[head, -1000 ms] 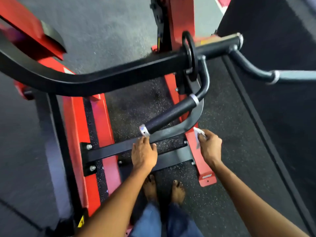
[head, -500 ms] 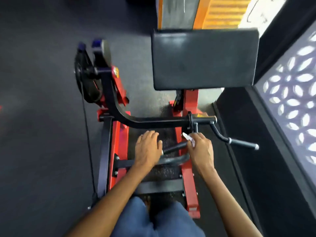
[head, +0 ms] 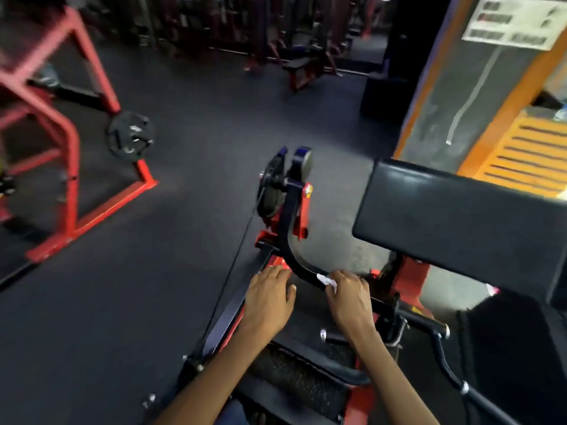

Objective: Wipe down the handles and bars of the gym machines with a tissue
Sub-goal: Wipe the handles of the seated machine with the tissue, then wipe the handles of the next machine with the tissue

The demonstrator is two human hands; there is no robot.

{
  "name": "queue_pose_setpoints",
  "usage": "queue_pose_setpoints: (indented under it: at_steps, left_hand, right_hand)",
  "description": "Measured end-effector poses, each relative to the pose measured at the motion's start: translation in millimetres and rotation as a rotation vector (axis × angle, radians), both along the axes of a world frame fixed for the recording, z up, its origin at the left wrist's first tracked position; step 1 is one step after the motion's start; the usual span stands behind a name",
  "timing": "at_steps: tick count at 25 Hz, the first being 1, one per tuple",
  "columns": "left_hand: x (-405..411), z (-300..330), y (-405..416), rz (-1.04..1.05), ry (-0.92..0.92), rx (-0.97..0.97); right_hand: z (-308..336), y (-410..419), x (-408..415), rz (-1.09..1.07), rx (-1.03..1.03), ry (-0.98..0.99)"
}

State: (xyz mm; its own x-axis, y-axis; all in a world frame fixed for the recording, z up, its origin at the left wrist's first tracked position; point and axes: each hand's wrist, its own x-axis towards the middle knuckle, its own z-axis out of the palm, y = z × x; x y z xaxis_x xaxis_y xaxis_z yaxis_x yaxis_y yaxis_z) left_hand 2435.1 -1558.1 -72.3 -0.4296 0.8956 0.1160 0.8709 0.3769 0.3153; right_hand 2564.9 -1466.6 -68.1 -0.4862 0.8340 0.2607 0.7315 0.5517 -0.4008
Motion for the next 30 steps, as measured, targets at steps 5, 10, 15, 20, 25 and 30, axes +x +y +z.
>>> queue_pose_setpoints:
  at_steps: [5, 10, 15, 20, 25, 30]
  left_hand:
    - [-2, 4, -82, 0.329, -0.023, -0.025]
    - [-19, 7, -182, 0.596, -0.043, -0.035]
    - [-56, 10, -291, 0.860, -0.041, -0.014]
    - [-114, 24, -415, 1.031, -0.023, -0.004]
    - [-168, 30, -501, 1.146, -0.014, -0.017]
    - [-203, 39, -546, 1.187, -0.029, -0.043]
  right_hand:
    - [3, -47, -41, 0.357, -0.045, 0.012]
    - [-3, -128, -98, 0.621, -0.099, -0.043]
    - [-2, -225, -172, 0.853, -0.090, -0.059]
    - [1, -342, -260, 1.002, -0.075, -0.080]
    - [16, -434, -325, 1.089, -0.055, -0.060]
    - [28, -484, -368, 1.147, -0.036, -0.112]
